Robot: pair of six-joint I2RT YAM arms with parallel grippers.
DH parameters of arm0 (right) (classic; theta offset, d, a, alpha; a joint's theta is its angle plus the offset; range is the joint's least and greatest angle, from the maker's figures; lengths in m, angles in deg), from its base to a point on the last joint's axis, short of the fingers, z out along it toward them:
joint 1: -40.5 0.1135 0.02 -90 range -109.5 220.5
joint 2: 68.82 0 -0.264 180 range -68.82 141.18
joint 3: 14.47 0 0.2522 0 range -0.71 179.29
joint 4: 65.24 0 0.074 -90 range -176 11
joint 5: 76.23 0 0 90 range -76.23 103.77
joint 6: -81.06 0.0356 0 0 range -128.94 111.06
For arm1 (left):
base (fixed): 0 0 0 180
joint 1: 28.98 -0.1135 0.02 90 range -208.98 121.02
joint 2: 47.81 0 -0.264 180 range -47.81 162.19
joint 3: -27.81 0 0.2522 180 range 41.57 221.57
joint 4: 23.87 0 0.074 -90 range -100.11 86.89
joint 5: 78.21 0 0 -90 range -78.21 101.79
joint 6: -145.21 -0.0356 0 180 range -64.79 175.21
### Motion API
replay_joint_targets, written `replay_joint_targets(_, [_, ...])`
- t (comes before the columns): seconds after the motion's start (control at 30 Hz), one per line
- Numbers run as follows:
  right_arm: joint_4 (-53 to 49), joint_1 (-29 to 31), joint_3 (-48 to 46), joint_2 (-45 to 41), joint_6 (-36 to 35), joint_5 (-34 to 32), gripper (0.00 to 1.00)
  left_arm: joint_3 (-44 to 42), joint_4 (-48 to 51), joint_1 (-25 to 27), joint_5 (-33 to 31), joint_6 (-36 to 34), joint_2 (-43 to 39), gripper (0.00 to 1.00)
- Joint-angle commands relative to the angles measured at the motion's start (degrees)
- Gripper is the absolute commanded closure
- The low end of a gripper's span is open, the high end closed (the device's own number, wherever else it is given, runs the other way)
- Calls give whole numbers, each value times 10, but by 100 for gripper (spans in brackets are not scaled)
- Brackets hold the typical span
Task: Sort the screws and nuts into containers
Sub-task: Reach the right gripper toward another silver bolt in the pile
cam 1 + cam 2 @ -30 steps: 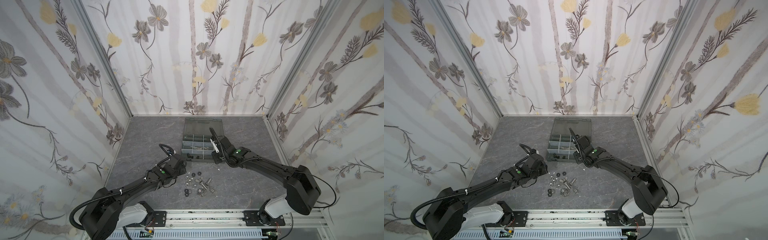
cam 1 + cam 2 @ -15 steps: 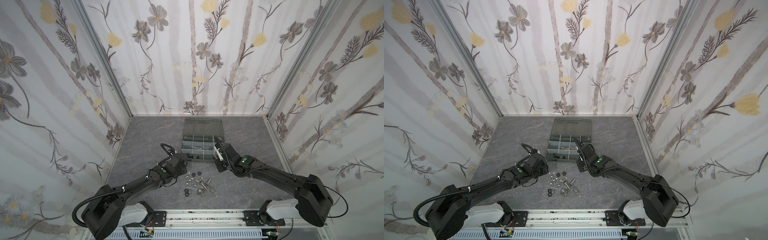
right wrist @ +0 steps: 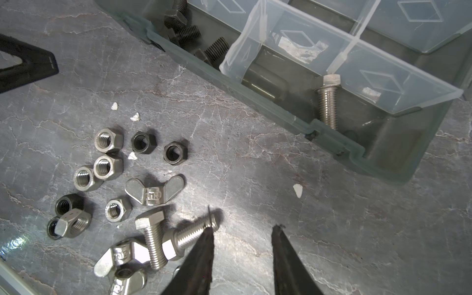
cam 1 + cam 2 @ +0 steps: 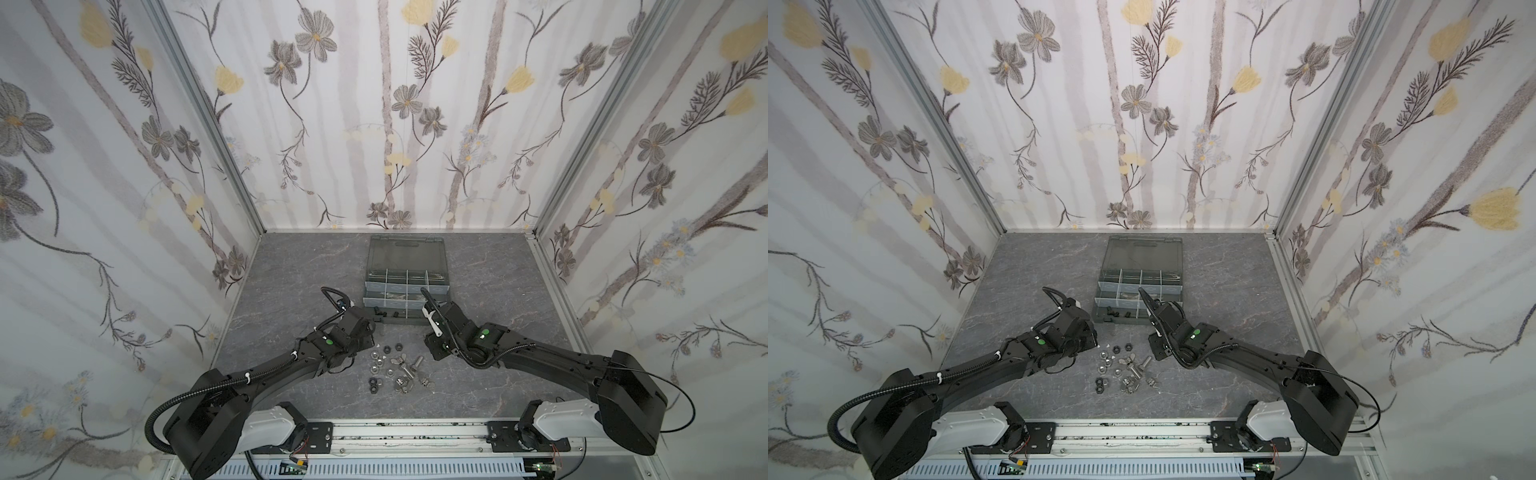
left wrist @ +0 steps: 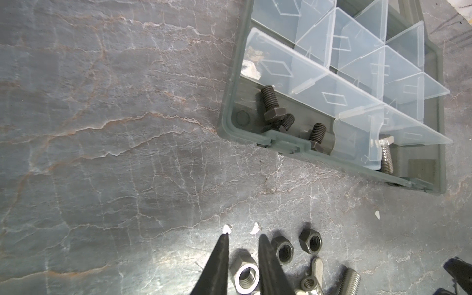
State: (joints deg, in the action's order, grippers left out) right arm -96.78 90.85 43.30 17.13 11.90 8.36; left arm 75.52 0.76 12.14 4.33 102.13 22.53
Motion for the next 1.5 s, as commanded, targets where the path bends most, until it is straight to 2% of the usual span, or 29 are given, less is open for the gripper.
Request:
replay_joint_targets(0.0, [16, 10, -4, 3, 15, 2, 60, 2, -8, 0, -5, 4, 1, 76])
replay_joint_targets(0.47, [11, 33, -46, -3, 19, 2, 58, -3, -9, 2, -5, 5, 0, 76])
replay_joint_targets(0.77, [14, 61, -60, 12, 20, 1, 51, -2, -11, 1, -4, 5, 2, 76])
replay_joint_targets(1.1, [23, 83, -41, 51, 16, -3, 40, 0, -11, 2, -4, 5, 2, 76])
replay_joint_targets(1.47, [23, 89, -14, 93, 11, -26, 38, -4, -12, 3, -6, 5, 1, 76])
